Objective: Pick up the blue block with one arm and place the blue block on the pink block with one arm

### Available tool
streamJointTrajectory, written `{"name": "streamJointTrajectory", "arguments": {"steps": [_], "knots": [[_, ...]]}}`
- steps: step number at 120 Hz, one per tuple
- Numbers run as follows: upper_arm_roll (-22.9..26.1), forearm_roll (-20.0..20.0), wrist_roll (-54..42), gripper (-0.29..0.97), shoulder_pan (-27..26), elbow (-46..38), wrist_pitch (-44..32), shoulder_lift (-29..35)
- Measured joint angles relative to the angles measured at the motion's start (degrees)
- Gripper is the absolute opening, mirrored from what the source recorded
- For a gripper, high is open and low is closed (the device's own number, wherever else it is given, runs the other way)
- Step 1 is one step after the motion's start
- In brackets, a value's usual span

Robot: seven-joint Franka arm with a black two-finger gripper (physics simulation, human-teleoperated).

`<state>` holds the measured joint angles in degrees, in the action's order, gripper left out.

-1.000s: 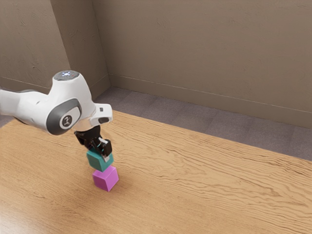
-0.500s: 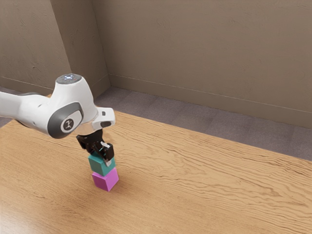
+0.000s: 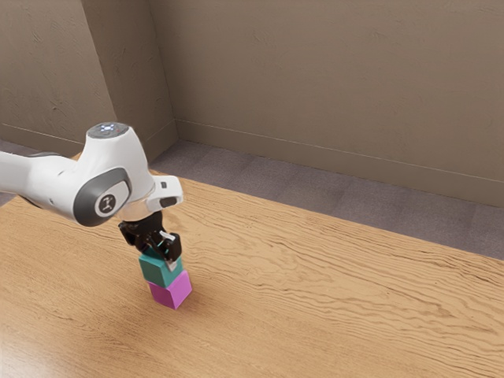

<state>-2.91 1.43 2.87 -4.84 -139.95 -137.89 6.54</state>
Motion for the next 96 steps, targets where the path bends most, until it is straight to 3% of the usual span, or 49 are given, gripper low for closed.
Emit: {"name": "streamJointTrajectory", "arguments": {"steps": [8,43,65,96], "knots": [[-0.05,0.0,0.43,0.37,-0.03,-0.06,0.0,0.09],[-0.48,-0.21,1.03,0.6,-0.27,0.16,0.53,1.24],[-2.97,1.31,0.9,0.65,0.12,2.74,5.07,5.12],[-3.55,2.64,0.17,0.67,0.1,3.56,9.3,5.74]]}}
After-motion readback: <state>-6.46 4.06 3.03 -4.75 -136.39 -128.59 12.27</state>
